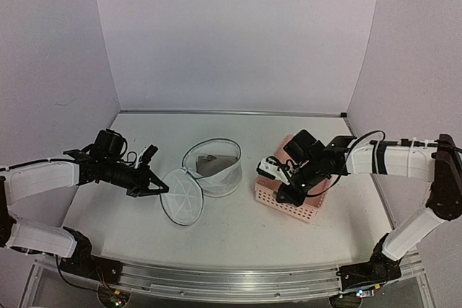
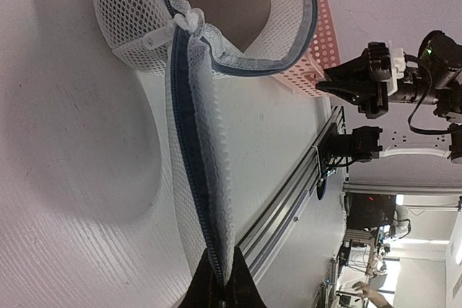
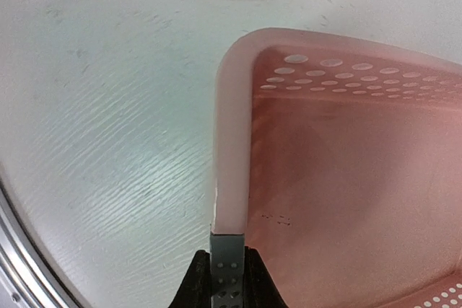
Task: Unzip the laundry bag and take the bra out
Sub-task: Adjust the bin at the center of the board.
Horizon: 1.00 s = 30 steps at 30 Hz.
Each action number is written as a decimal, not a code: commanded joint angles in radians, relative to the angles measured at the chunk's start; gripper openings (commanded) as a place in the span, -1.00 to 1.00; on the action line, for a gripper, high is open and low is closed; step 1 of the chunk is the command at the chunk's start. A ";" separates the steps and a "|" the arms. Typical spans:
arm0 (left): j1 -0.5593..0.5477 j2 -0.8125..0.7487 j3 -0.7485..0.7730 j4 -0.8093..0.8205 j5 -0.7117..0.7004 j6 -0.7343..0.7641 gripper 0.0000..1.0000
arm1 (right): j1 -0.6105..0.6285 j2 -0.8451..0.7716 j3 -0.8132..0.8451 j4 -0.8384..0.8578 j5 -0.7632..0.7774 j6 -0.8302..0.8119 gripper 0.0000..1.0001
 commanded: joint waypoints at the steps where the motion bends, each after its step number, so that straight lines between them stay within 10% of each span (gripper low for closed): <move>1: 0.007 -0.025 0.034 0.005 0.004 0.021 -1.00 | 0.015 -0.107 -0.034 0.021 -0.133 -0.357 -1.00; 10: 0.006 -0.006 0.042 0.005 0.024 0.024 -1.00 | 0.015 -0.146 -0.086 -0.013 -0.074 -0.637 -1.00; 24: 0.007 -0.020 0.028 0.005 0.044 0.024 -1.00 | 0.012 -0.062 -0.083 -0.029 -0.029 -0.645 -1.00; 30: 0.007 -0.022 0.028 0.005 0.043 0.027 -1.00 | 0.003 -0.075 -0.077 -0.028 -0.022 -0.613 -0.61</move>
